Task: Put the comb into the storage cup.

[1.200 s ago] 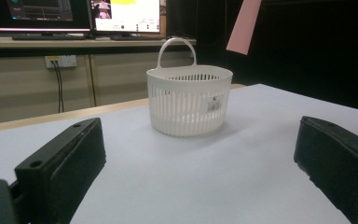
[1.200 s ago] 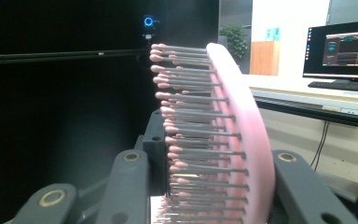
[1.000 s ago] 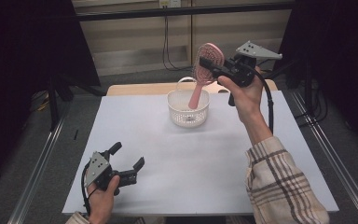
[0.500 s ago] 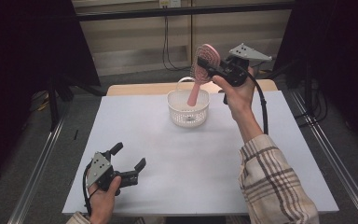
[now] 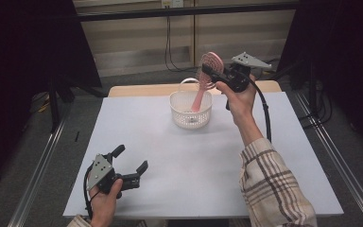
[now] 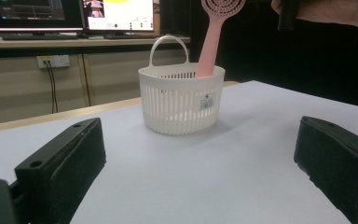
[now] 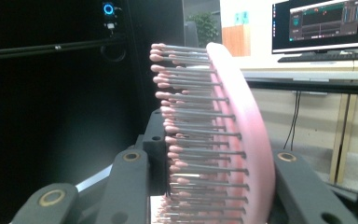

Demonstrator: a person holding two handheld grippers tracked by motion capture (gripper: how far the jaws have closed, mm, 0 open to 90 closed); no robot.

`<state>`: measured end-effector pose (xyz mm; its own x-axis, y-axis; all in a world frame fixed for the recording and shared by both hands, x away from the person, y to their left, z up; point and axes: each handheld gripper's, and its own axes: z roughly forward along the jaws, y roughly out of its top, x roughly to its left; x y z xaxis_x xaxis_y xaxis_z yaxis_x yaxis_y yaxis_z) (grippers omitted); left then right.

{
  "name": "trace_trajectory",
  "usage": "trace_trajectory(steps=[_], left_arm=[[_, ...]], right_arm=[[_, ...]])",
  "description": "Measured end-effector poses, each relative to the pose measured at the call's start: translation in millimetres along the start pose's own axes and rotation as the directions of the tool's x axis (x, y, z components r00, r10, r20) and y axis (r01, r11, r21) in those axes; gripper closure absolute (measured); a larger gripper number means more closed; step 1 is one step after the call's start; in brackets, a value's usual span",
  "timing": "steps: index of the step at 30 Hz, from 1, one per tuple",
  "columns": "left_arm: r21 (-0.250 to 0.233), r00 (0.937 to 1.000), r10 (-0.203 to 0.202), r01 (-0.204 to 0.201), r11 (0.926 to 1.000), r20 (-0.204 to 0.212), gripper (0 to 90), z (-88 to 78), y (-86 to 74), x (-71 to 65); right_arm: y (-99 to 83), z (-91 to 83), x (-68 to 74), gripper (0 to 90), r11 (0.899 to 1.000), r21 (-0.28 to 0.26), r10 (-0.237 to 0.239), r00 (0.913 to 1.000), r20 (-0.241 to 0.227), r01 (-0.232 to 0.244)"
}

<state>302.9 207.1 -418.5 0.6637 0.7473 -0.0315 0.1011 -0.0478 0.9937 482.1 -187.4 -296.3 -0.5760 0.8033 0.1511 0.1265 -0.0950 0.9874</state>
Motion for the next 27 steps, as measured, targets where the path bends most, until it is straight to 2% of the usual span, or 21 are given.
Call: trace_trajectory(steps=[13,27], left_arm=[[0.006,0.9999,0.015,-0.015,0.9999,0.0,2.1,0.5,0.1,-0.2],[0.008,0.9999,0.006,-0.006,1.0,0.009,2.1,1.1,-0.3,0.1]], right_arm=[[-20.4,-2.8,-6.9,63.9,0.999,0.03,0.015,0.9999,0.008,-0.015],[-42.5,13.1,-3.9,63.8,0.997,0.073,0.019,0.9998,0.008,-0.02]])
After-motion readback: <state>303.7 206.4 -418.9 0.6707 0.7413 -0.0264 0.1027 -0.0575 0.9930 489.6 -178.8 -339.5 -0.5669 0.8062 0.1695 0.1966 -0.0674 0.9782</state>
